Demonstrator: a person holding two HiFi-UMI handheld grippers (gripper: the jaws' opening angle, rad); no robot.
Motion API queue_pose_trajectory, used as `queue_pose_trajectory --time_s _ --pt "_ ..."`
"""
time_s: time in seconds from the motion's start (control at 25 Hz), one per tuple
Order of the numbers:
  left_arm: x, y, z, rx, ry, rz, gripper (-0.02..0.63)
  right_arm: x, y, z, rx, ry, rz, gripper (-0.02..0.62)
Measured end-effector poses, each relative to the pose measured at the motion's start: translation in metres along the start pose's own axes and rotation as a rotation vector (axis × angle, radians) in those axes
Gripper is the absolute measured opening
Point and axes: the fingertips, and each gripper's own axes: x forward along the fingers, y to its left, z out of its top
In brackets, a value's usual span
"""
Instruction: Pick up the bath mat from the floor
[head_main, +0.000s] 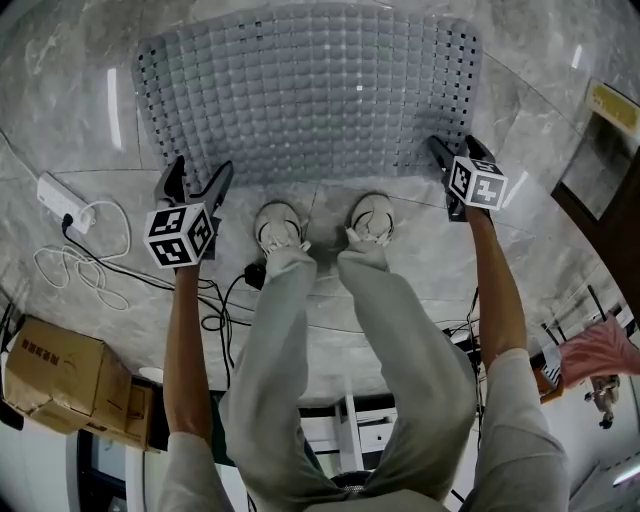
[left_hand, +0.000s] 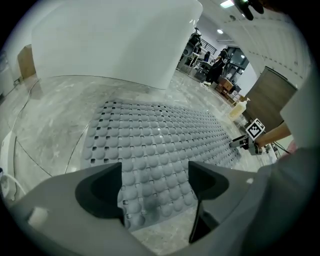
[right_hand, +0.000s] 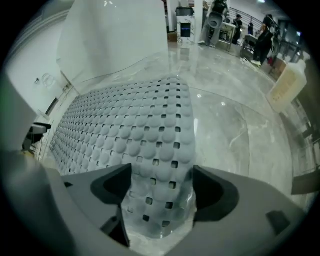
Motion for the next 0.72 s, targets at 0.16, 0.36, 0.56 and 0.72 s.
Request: queue_pose_trajectory --time_s 0.16,0.36,0.56,0.72 --pt "0.003 -0.001 0.002 0.004 -0.006 -0.006 0.402 0.002 0.000 0.000 0.011 0.022 0.012 0.350" --pt "0.006 0.001 0.001 -0.008 -0.009 -0.007 0.402 0.002 0.002 0.000 -0.009 0.080 -0.006 0.350" --pt "0.007 0.000 0.006 -0.012 -0.020 -0.012 0.402 0.000 0.013 0.002 -0.085 0.106 -0.021 0.214" --pt "0.004 0.000 0.008 -0.016 -0.025 -0.013 0.402 -0.001 0.026 0.004 -0.127 0.117 -0.018 0.129"
